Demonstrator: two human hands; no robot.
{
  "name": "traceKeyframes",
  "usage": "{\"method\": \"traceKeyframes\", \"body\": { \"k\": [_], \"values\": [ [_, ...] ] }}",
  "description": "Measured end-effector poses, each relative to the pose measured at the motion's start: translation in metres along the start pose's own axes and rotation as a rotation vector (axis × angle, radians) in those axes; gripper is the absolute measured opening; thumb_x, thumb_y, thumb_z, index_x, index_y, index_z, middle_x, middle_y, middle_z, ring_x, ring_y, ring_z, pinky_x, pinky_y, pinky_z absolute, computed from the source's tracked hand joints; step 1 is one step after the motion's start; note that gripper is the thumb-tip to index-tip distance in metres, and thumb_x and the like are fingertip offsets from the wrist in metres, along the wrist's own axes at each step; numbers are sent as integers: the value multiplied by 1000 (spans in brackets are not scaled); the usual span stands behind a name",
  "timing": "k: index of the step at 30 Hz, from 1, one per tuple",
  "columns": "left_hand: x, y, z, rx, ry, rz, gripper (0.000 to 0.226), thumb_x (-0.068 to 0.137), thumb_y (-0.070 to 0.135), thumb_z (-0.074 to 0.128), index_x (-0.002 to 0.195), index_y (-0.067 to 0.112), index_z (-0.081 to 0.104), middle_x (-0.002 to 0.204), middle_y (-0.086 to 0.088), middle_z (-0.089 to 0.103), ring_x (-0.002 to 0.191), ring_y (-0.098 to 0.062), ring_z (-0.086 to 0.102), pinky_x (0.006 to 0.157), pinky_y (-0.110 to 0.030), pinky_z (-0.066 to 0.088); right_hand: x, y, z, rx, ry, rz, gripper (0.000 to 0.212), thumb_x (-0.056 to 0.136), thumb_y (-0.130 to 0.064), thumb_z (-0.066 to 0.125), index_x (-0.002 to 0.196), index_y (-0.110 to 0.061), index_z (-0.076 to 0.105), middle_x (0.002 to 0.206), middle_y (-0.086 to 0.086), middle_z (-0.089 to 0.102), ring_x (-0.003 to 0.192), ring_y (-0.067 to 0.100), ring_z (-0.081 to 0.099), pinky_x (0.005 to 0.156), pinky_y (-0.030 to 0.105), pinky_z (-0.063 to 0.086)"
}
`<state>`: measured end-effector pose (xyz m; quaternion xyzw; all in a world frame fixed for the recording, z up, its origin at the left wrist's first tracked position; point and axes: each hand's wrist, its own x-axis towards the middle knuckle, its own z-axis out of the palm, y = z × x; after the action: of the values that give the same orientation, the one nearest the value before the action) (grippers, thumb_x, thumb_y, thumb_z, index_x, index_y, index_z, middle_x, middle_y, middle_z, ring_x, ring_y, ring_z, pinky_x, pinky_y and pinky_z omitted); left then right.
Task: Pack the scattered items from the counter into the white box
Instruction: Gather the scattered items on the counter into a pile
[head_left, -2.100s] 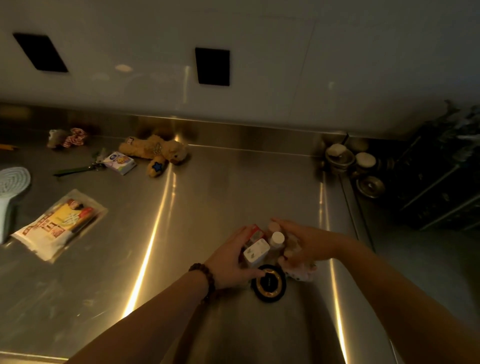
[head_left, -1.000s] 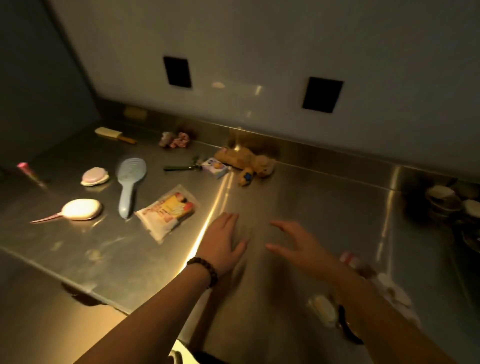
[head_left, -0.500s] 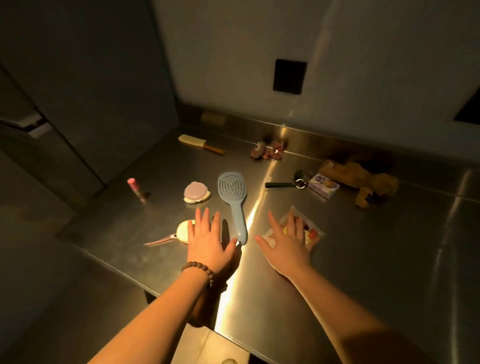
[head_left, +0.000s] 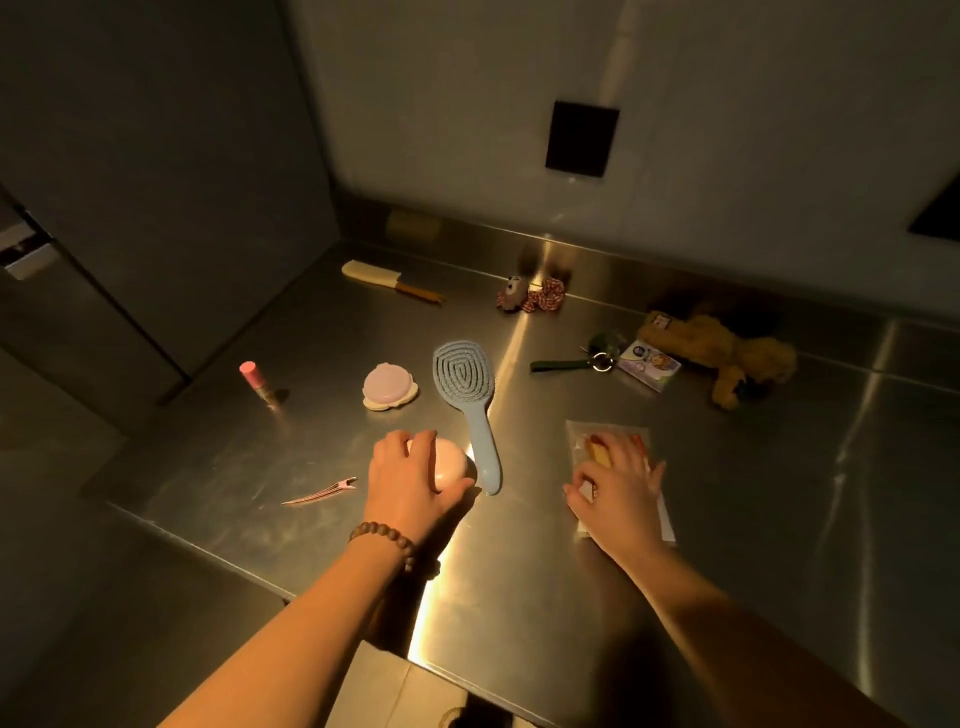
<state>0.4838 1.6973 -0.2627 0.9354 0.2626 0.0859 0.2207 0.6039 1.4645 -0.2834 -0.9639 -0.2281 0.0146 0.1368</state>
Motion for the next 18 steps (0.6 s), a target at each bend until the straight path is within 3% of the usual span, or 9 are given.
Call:
{"method": "traceKeyframes", "body": {
  "k": [2,4,9,15,18],
  "values": [
    [3,25,0,-9,3,79,75,63,73,50,123,29,41,122,-1,41,112,-20,33,94,-38,40,-5,13,-2,-28,-12,142,59,77,-62,57,131,-45,37,155,3,10,143,31,8,109,62,11],
    [5,52,5,-8,-6,164,71,67,69,56,124,29,41,121,-1,41,110,-20,34,93,-37,40,-11,25,-6,-27,-12,237,81,74,-70,53,142,-44,16,155,8,8,141,35,17,110,55,22],
    [-2,126,26,-48,-112,308,70,66,68,57,122,30,41,117,-1,40,108,-18,34,90,-36,41,-36,54,-23,5,41,316,79,75,-57,62,138,-39,19,146,8,29,131,31,34,105,45,32],
    [-26,234,68,-107,-244,494,67,66,61,67,121,31,43,119,-2,40,110,-18,34,87,-29,38,-87,119,-93,175,300,407,68,74,-48,65,132,-42,30,142,-1,32,130,23,33,107,44,29],
    [-47,290,95,-133,-312,593,67,65,60,68,119,31,43,118,-3,40,111,-21,36,89,-32,39,-124,159,-135,179,415,459,66,76,-43,63,134,-43,32,144,-4,29,131,21,34,107,45,35]
  ]
}}
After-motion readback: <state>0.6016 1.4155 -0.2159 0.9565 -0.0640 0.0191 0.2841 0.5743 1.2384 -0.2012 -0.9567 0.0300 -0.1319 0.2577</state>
